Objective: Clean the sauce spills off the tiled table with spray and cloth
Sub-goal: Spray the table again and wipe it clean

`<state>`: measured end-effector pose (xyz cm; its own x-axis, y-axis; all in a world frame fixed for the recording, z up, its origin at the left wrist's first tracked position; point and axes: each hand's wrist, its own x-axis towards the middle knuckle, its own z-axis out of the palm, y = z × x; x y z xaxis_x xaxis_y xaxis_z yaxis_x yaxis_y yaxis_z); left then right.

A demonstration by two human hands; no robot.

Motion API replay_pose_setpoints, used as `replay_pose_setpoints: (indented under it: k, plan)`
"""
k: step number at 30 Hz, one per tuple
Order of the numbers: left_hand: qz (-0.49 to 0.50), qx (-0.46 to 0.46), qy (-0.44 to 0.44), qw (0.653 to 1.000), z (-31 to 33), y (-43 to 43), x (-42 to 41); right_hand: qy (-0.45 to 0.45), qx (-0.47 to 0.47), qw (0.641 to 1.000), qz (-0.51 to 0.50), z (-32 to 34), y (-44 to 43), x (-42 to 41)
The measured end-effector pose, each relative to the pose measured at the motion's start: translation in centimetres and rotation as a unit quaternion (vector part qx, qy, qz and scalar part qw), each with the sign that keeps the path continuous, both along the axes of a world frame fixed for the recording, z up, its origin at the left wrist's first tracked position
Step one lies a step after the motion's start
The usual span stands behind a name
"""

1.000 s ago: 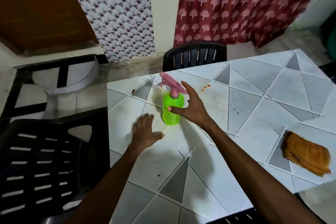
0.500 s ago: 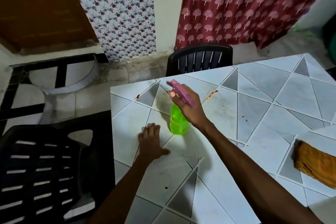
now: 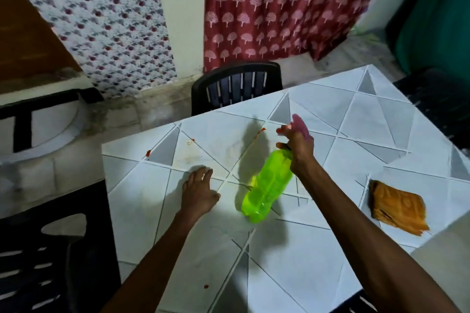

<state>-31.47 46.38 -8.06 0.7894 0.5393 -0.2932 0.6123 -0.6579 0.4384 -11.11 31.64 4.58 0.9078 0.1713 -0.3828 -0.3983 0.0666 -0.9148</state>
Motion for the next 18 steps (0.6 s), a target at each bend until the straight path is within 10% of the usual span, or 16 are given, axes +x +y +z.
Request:
replay_pose_setpoints:
  k: [18]
  plan:
    - [0.011, 0.038, 0.017, 0.999, -1.0, 0.2, -0.7, 0.111, -0.072, 0.985, 0.107, -4.7, 1.6, 0.4]
